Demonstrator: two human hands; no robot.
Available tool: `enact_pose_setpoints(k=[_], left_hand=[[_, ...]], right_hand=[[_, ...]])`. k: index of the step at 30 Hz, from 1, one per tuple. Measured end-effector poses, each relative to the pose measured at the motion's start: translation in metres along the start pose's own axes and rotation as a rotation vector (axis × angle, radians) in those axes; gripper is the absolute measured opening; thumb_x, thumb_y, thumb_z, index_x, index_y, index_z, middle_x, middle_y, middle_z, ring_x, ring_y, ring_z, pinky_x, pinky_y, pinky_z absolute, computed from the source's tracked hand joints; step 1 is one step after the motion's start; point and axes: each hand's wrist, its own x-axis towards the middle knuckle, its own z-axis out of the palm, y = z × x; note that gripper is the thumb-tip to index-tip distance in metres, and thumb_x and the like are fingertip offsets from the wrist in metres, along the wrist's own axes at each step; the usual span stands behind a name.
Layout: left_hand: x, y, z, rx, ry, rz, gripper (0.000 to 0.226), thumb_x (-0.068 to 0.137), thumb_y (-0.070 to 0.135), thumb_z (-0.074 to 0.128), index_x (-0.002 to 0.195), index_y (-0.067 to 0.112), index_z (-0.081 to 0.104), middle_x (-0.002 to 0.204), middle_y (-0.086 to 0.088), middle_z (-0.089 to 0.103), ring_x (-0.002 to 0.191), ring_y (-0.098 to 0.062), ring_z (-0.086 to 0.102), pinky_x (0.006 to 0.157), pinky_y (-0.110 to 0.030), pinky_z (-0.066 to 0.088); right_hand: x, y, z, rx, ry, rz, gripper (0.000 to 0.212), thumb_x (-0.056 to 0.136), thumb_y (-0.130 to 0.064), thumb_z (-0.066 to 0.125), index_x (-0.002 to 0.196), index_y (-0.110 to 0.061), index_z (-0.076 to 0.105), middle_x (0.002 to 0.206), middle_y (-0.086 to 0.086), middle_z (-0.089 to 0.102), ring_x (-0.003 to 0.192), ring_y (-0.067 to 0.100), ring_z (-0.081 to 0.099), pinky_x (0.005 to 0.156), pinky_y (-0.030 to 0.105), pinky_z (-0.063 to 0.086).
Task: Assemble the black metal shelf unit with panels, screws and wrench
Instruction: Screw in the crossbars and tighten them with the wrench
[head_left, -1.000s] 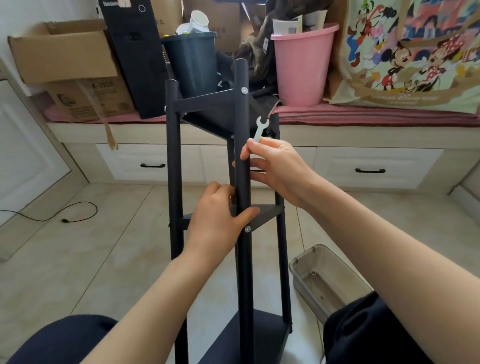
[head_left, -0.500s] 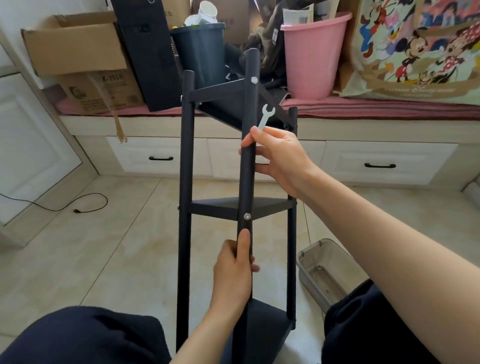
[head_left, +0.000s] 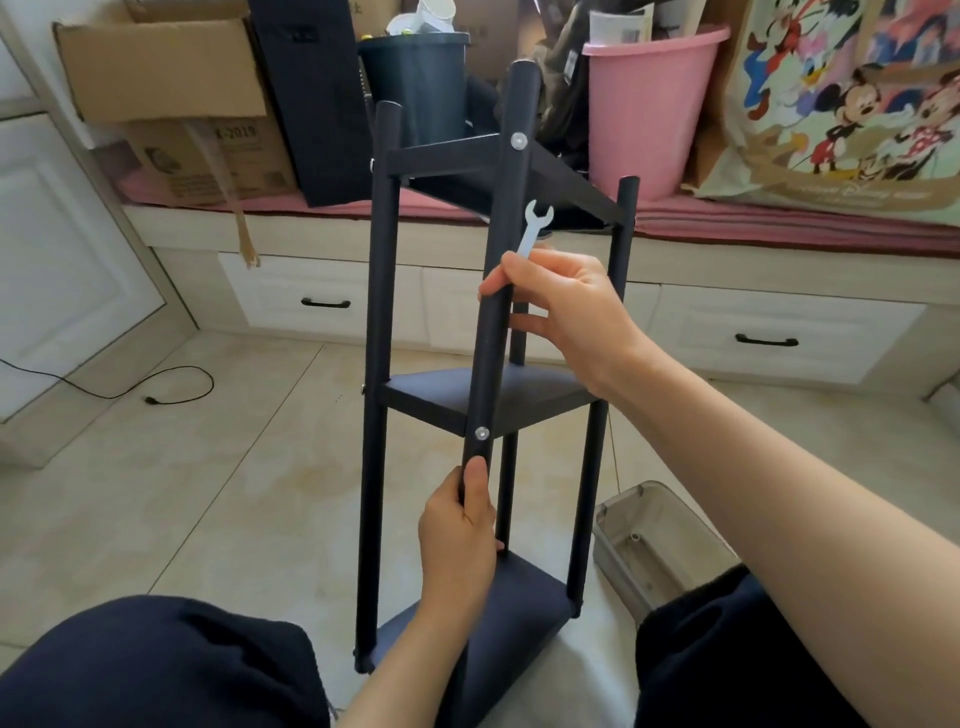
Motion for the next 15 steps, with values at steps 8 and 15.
enact_pose_setpoints(k=[8,15], left_hand=[[0.013,0.0,-0.006,0.008,0.039,0.046,0.061,0.085,0.07,0.038,0.062,0.015,0.048,0.047,0.007,0.043,0.044,-0.006,0.042,0.045,-0.034,0.052],[0.019,-0.009,-0.014,0.121,0.11,0.193,0.054,0.092,0.068,0.033,0.075,0.02,0.052,0.06,-0.008,0.05,0.06,-0.034,0.051,0.054,-0.057,0.052]], right_hand=[[-0.015,0.009,-0.01,-0.133,0.03,0.09,0.028,0.101,-0.024,0.052,0.085,-0.013,0.072,0.102,0.0,0.072,0.099,0.013,0.07,0.082,0.03,0.06],[-0.066,0.053,-0.025,-0.707,-0.091,0.255,0.029,0.097,-0.034,0.058,0.073,-0.027,0.072,0.073,-0.014,0.07,0.07,-0.01,0.061,0.063,0.01,0.042]])
